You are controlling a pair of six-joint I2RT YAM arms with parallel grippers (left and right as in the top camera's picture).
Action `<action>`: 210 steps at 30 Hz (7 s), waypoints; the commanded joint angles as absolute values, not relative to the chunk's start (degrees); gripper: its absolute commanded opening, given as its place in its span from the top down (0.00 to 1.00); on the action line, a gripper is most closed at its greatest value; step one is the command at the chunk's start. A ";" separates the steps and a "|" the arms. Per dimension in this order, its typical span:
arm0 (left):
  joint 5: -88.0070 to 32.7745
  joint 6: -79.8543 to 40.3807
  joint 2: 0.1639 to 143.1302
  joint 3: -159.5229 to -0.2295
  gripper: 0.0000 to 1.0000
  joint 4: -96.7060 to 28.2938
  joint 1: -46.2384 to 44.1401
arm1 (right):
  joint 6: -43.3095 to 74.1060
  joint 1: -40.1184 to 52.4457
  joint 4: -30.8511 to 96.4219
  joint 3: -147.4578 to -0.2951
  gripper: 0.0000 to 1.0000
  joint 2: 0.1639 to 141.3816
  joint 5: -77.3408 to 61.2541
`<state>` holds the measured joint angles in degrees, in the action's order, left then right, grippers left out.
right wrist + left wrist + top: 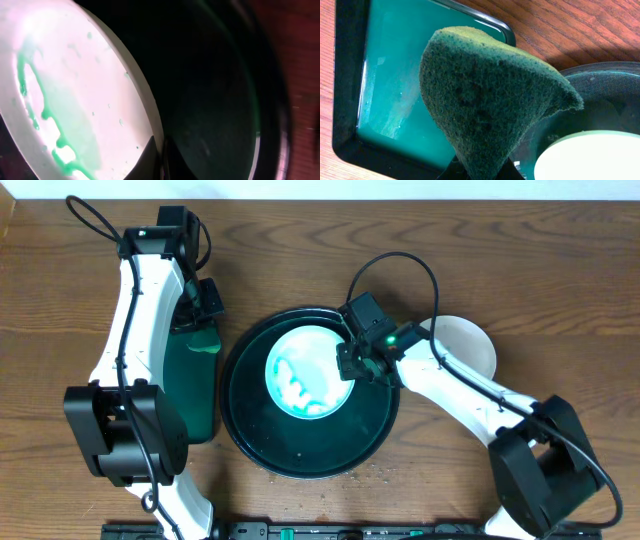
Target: Clean dirty plates on tray and stack at the side
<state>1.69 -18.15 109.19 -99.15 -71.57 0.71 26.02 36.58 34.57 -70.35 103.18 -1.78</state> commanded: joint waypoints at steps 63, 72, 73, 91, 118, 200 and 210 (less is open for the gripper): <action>2.17 -16.12 108.57 -100.62 0.93 -71.92 0.95 | 23.35 13.56 43.68 -71.42 0.99 80.95 -14.28; 2.17 -16.12 108.57 -100.62 0.93 -71.96 0.95 | 23.35 -2.15 46.52 -63.88 0.99 85.19 -0.71; 2.17 -16.10 108.57 -100.62 0.93 -71.96 0.95 | 23.35 -2.74 45.74 -62.92 0.99 85.56 -0.43; 5.61 -14.79 108.57 -99.33 0.93 -71.96 1.80 | 15.25 -4.29 36.16 -58.94 0.46 90.00 -8.75; 1.89 -8.14 108.01 -76.93 0.41 -59.02 13.47 | 9.85 15.81 44.42 -71.05 0.21 89.36 -12.51; -1.52 -11.22 72.34 -83.00 0.27 -62.54 8.21 | 5.76 0.47 4.21 -0.30 0.01 0.27 -1.83; -1.52 -11.22 72.34 -83.00 0.27 -62.54 8.21 | 5.72 0.47 4.19 -0.32 0.01 0.30 -1.76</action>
<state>-1.37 -10.52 72.44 -82.87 -62.57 8.14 6.26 0.95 4.38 -0.67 0.82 -1.52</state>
